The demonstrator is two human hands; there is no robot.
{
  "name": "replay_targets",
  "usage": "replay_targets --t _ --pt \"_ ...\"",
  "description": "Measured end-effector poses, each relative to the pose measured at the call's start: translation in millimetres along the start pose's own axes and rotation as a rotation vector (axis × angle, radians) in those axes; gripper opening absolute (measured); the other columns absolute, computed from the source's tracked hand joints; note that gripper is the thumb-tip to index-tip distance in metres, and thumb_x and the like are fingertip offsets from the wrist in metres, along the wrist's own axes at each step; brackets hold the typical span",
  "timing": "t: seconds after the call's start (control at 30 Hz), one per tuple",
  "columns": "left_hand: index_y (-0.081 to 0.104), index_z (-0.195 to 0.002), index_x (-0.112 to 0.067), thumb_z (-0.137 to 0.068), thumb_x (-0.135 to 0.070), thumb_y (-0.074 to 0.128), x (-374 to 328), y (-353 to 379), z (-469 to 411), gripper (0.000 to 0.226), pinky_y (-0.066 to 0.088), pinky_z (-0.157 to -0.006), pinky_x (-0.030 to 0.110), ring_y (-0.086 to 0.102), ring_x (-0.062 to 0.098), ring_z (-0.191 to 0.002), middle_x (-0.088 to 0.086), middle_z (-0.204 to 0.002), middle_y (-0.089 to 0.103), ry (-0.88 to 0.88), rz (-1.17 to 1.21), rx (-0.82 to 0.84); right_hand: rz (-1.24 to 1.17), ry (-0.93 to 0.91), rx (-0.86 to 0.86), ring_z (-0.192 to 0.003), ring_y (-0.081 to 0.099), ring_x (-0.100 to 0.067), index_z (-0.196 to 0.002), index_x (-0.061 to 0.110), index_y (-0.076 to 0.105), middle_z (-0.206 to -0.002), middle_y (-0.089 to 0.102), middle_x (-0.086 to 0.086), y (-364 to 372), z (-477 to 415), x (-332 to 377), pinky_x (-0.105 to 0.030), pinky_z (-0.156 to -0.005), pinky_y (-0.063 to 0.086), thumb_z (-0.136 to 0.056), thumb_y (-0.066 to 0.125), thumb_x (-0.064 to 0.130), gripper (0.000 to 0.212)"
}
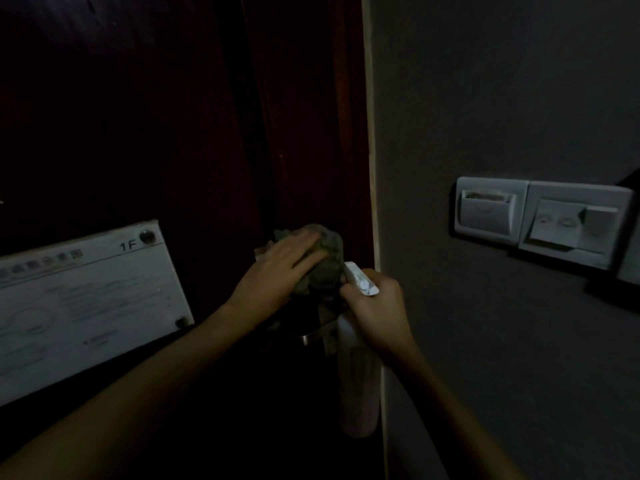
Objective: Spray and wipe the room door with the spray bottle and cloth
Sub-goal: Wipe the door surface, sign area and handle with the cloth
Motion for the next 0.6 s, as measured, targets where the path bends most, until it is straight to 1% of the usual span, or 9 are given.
replay_targets --t 0.07,0.1,0.17,0.27,0.37,0.4,0.47,0.53,0.6 --pt "0.053 -0.136 -0.013 -0.077 -0.018 0.076 -11 24 30 0.063 0.033 -0.113 0.046 0.046 0.033 -0.134 0.017 -0.145 0.049 0.116 -0.120 0.102 0.008 -0.012 0.004 -0.055 0.053 -0.006 -0.059 0.020 0.053 -0.053 0.056 0.009 1 3 2 -0.033 -0.055 0.042 -0.079 0.063 0.015 0.023" --pt "0.054 -0.135 -0.015 -0.078 -0.021 0.076 -18 34 40 0.061 0.029 -0.114 0.044 0.047 0.031 -0.133 0.015 -0.143 0.051 0.162 -0.179 0.202 0.008 -0.019 0.011 -0.057 0.054 -0.009 -0.061 0.018 0.056 -0.055 0.057 0.006 2 4 4 -0.036 -0.057 0.044 -0.078 0.063 0.015 0.019" --pt "0.047 -0.139 -0.018 -0.086 -0.028 0.066 -29 46 45 0.057 0.022 -0.117 0.040 0.040 0.029 -0.137 0.011 -0.146 0.048 0.188 -0.301 0.408 0.023 -0.034 0.026 -0.059 0.055 -0.012 -0.062 0.016 0.056 -0.059 0.057 0.002 4 5 7 -0.036 -0.059 0.045 -0.080 0.064 0.011 0.020" --pt "0.042 -0.139 -0.018 -0.092 -0.029 0.056 -39 42 27 0.050 0.026 -0.110 0.038 0.038 0.028 -0.133 0.007 -0.143 0.048 0.244 -0.457 0.513 0.057 -0.047 0.019 -0.055 0.049 -0.009 -0.057 0.020 0.051 -0.054 0.052 0.006 8 8 12 -0.033 -0.055 0.040 -0.079 0.064 0.009 0.028" --pt "0.050 -0.134 -0.020 -0.095 -0.027 0.052 -50 34 8 0.040 0.030 -0.103 0.037 0.043 0.026 -0.126 0.003 -0.138 0.054 0.297 -0.554 0.641 0.047 -0.054 0.037 -0.056 0.050 -0.009 -0.060 0.015 0.053 -0.056 0.054 0.003 6 15 19 -0.033 -0.055 0.040 -0.079 0.064 0.010 0.023" --pt "0.053 -0.132 -0.021 -0.096 -0.027 0.051 -53 30 4 0.037 0.031 -0.102 0.037 0.045 0.025 -0.124 0.001 -0.136 0.056 0.291 -0.590 0.709 0.031 -0.052 0.042 -0.056 0.051 -0.010 -0.061 0.012 0.054 -0.058 0.055 0.000 5 19 20 -0.034 -0.055 0.041 -0.080 0.064 0.008 0.022" --pt "0.058 -0.128 -0.023 -0.097 -0.031 0.049 -53 18 5 0.033 0.034 -0.097 0.038 0.049 0.025 -0.121 0.001 -0.131 0.059 0.199 -0.603 0.806 0.012 -0.062 0.039 -0.057 0.052 -0.012 -0.062 0.006 0.054 -0.059 0.056 -0.006 -1 25 21 -0.036 -0.054 0.041 -0.081 0.064 0.007 0.021" --pt "0.059 -0.124 -0.022 -0.092 -0.040 0.054 -42 -16 13 0.037 0.036 -0.090 0.038 0.052 0.026 -0.117 0.003 -0.126 0.060 0.078 -0.541 0.830 0.023 -0.062 0.051 -0.058 0.054 -0.014 -0.063 0.002 0.055 -0.059 0.059 -0.009 -9 30 23 -0.038 -0.054 0.043 -0.082 0.065 0.008 0.022" --pt "0.056 -0.124 -0.018 -0.086 -0.040 0.057 -18 -47 21 0.044 0.037 -0.092 0.039 0.053 0.028 -0.113 0.008 -0.122 0.060 -0.015 -0.437 0.794 0.047 -0.080 0.071 -0.055 0.052 -0.010 -0.062 0.004 0.054 -0.056 0.056 -0.002 -14 31 29 -0.032 -0.052 0.041 -0.082 0.066 0.007 0.023"
Point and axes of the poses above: each hand's wrist, its own z-axis away from the middle knuckle, its own y-axis out of the palm, x = y × z, the point moved 5 cm from there along -z, towards the middle knuckle
